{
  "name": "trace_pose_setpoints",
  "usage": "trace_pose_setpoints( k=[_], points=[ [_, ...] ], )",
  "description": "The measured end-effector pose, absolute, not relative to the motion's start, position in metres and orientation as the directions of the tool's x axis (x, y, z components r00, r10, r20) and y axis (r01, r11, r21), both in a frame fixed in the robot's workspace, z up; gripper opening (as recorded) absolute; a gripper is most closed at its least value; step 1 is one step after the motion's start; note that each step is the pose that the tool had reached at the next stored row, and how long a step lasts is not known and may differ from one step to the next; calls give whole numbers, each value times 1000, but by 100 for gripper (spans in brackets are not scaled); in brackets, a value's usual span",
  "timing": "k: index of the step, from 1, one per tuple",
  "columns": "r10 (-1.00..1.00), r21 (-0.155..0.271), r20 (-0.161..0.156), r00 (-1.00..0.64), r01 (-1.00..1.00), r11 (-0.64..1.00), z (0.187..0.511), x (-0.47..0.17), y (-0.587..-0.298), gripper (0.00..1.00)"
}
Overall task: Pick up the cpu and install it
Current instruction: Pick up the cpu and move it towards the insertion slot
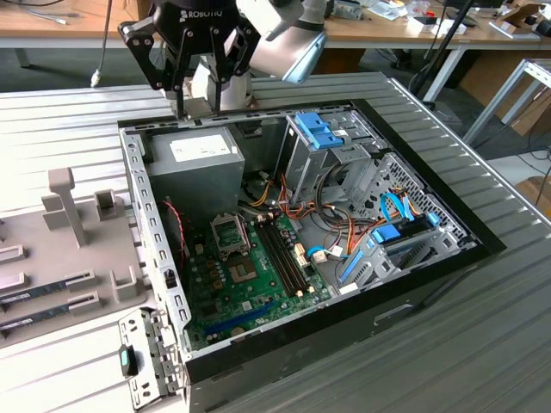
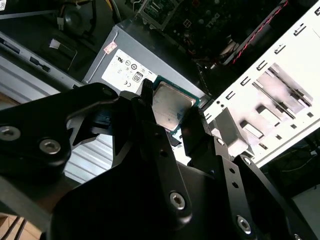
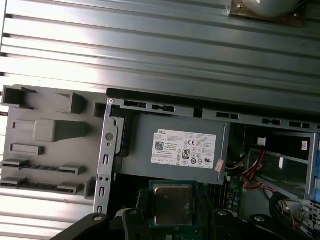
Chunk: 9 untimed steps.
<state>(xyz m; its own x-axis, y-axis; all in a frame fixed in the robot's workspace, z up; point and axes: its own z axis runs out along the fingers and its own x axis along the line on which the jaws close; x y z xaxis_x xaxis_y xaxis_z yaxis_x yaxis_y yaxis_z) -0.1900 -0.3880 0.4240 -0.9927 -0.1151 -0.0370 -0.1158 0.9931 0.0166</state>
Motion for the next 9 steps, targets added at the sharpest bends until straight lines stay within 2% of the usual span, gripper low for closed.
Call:
trace_pose_setpoints(
  k=[9],
  points=[
    [-115, 17, -37, -993, -115, 993, 417, -185, -388, 47]
  ],
)
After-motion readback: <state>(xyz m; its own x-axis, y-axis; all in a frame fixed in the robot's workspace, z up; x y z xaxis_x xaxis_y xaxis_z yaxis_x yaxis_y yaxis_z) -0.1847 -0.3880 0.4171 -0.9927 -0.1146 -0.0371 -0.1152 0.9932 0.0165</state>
